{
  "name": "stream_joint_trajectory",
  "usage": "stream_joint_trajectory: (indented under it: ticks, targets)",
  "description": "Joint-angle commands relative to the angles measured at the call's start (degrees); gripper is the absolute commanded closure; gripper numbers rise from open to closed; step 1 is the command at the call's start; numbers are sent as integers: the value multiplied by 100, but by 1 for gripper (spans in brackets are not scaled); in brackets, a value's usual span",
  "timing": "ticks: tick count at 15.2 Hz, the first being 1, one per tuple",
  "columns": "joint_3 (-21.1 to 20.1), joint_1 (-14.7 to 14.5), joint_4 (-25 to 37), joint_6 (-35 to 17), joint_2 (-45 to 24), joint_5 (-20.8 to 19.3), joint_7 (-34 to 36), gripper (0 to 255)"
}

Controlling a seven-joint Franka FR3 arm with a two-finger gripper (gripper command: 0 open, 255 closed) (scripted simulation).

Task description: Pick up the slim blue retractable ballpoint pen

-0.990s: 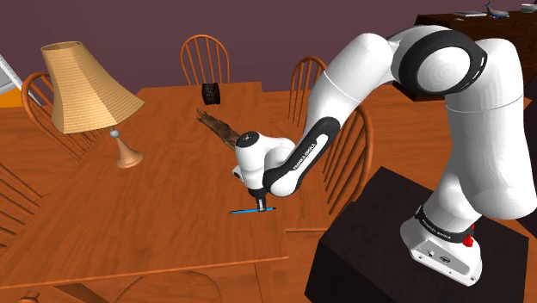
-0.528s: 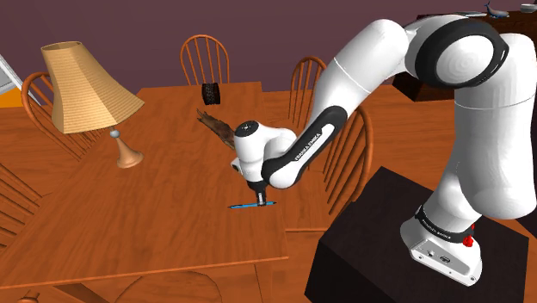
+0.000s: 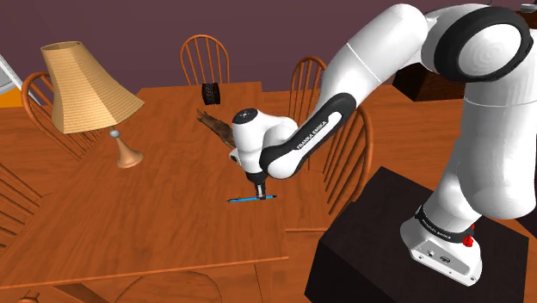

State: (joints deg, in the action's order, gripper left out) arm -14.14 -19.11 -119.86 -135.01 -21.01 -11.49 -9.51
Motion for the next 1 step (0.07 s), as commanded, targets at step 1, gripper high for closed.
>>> stream_joint_trajectory:
  ticks: [1]
  targets:
    - [-7,6,8,39,28,15,-14,255]
